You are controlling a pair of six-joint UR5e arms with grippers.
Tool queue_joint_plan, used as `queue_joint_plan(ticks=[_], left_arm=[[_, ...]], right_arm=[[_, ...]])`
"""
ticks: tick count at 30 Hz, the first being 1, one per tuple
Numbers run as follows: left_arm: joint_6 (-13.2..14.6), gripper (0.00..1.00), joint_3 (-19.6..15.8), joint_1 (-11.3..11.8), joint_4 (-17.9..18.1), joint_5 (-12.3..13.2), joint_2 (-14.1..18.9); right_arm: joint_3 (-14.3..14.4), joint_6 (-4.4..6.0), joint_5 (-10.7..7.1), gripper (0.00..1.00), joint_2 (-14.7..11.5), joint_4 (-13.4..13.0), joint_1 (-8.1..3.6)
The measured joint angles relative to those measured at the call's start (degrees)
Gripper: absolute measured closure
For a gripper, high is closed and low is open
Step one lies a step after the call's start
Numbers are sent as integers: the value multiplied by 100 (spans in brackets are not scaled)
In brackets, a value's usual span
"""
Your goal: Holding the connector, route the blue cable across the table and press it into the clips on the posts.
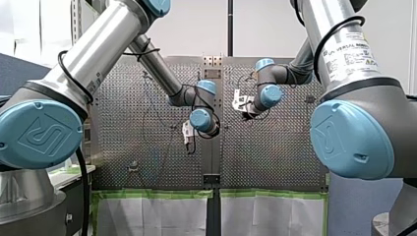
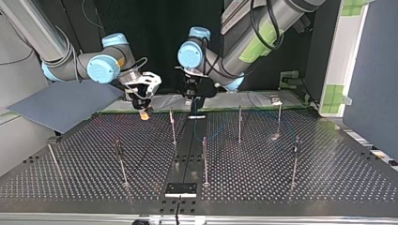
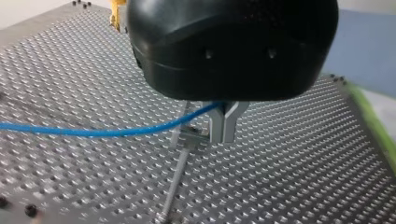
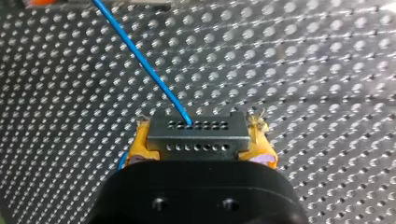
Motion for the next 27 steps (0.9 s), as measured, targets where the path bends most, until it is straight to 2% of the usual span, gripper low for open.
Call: queue_joint_plan(ticks=[4, 7, 13, 20, 27], left_arm=[[-98, 100, -133, 60, 184, 161, -5], [-138, 100, -105, 98, 332, 304, -6], [-184, 100, 42, 136, 614, 597, -7], [-238, 100, 108, 194, 680, 775, -35], [-273, 100, 181, 228, 752, 923, -317]], right_arm=[[86, -140, -6, 100, 9, -30, -28], [111, -184, -15, 100, 15, -62, -54], [120, -198, -71, 100, 129, -153, -85], [120, -191, -90, 100, 270, -186, -177], [121, -174, -125, 100, 326, -271, -283]])
